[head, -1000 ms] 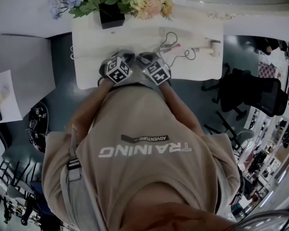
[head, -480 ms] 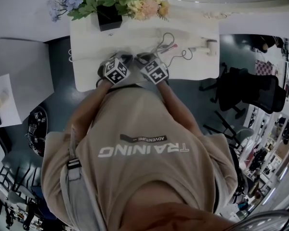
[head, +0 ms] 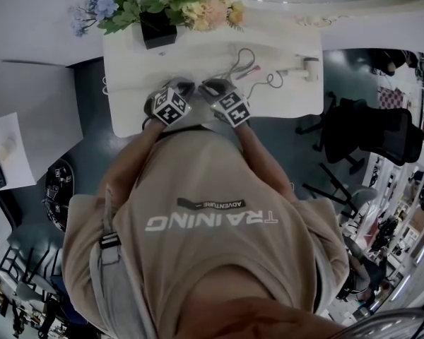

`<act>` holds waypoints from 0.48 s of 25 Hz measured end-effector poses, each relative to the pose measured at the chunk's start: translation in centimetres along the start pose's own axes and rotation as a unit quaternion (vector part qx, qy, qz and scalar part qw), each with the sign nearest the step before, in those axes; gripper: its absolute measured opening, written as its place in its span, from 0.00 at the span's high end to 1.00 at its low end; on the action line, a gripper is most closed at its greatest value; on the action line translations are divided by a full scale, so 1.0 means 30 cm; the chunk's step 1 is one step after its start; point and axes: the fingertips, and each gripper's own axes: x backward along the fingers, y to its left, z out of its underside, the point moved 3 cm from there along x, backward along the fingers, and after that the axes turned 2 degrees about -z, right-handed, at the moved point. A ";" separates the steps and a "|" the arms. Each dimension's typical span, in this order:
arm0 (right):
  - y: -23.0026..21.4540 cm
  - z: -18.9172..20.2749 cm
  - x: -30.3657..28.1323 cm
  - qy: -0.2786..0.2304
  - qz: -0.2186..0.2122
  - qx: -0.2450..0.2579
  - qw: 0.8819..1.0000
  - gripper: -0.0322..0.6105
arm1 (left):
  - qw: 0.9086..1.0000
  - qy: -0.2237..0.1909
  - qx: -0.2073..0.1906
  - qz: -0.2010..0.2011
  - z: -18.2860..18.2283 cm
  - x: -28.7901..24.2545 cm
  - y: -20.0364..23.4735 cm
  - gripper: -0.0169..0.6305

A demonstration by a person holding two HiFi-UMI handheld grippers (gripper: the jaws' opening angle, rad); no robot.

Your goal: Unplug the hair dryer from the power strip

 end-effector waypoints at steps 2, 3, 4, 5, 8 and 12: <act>-0.008 -0.007 0.021 -0.007 0.001 0.000 1.000 0.84 | 1.000 0.001 0.000 0.000 0.000 0.000 0.001 0.96; -0.014 -0.006 0.033 -0.012 0.003 -0.002 1.000 0.84 | 1.000 0.001 0.001 0.000 -0.001 -0.001 0.001 0.96; -0.021 -0.004 0.046 -0.021 0.004 -0.003 1.000 0.84 | 1.000 0.002 0.001 0.000 -0.001 -0.001 0.001 0.96; -0.025 -0.006 0.060 -0.033 0.003 -0.004 0.999 0.84 | 1.000 0.002 0.001 0.001 -0.001 -0.001 0.000 0.96; -0.022 -0.035 0.113 -0.088 -0.010 -0.011 0.996 0.84 | 1.000 0.004 0.008 0.004 0.000 -0.001 -0.003 0.96; -0.024 -0.101 0.200 -0.161 -0.017 -0.026 0.986 0.84 | 1.000 0.010 0.015 0.013 0.001 -0.003 0.004 0.96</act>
